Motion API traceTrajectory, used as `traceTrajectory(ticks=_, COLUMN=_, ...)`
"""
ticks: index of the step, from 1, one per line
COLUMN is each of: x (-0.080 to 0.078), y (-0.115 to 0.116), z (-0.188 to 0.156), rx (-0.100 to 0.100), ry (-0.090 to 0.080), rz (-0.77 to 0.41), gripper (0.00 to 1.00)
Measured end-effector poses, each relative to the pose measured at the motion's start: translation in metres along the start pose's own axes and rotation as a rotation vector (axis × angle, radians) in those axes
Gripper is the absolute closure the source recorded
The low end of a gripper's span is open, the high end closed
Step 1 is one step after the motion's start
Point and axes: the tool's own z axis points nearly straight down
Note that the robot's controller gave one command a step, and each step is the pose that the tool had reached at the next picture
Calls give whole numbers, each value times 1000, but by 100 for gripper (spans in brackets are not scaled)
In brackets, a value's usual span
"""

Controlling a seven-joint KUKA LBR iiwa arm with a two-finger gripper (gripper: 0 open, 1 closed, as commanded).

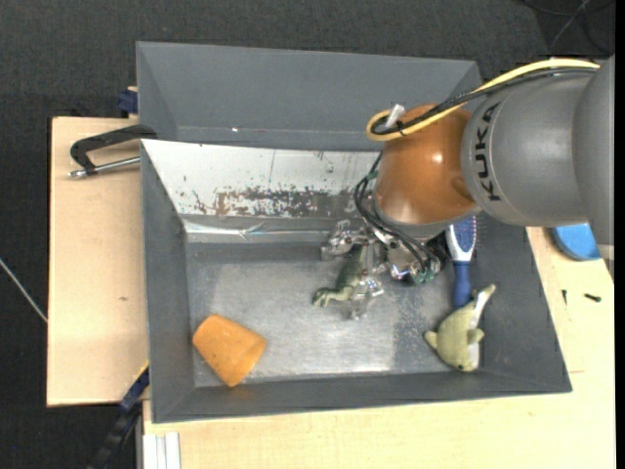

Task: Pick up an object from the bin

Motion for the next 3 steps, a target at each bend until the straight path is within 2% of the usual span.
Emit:
traceTrajectory(ticks=1, x=-2, y=1, z=-1, rx=0, ry=0, rz=1, gripper=0)
traceTrajectory(ticks=2, x=-1, y=1, z=-1, rx=0, ry=2, rz=1, gripper=100)
traceTrajectory(ticks=3, x=-3, y=1, z=-3, rx=0, ry=1, rz=2, gripper=100)
